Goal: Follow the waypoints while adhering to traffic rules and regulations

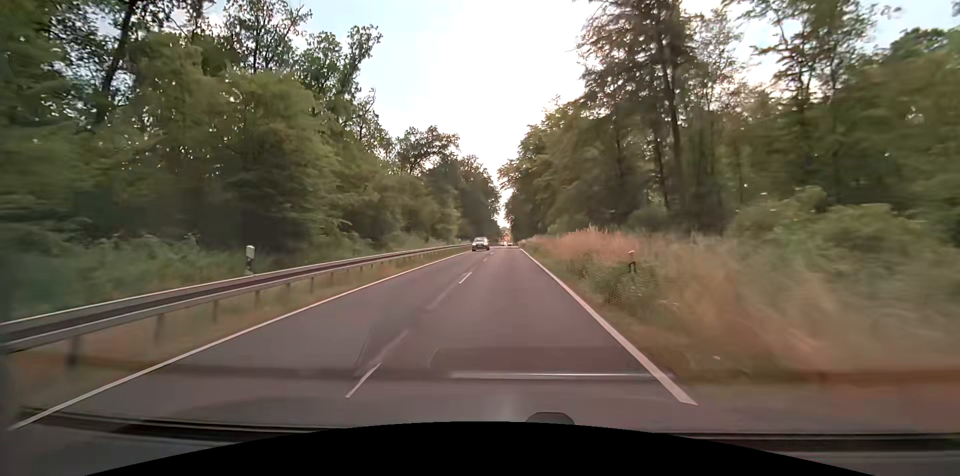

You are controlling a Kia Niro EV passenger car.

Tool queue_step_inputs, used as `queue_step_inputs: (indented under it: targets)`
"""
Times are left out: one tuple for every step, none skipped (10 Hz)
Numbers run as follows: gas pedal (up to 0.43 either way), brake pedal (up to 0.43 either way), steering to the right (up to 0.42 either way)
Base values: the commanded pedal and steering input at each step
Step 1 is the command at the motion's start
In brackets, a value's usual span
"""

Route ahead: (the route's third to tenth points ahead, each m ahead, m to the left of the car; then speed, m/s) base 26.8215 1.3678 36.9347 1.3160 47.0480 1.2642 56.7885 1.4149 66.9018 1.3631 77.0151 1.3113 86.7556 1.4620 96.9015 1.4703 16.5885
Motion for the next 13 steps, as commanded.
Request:
queue_step_inputs:
  targets:
    - [0.098,0.000,-0.003]
    - [0.098,0.000,-0.003]
    - [0.098,0.000,-0.004]
    - [0.098,0.000,-0.003]
    - [0.098,0.000,-0.003]
    - [0.098,0.000,-0.003]
    - [0.098,0.000,-0.004]
    - [0.098,0.000,-0.004]
    - [0.098,0.000,-0.003]
    - [0.098,0.000,-0.003]
    - [0.098,0.000,-0.003]
    - [0.098,0.000,-0.003]
    - [0.098,0.000,-0.003]
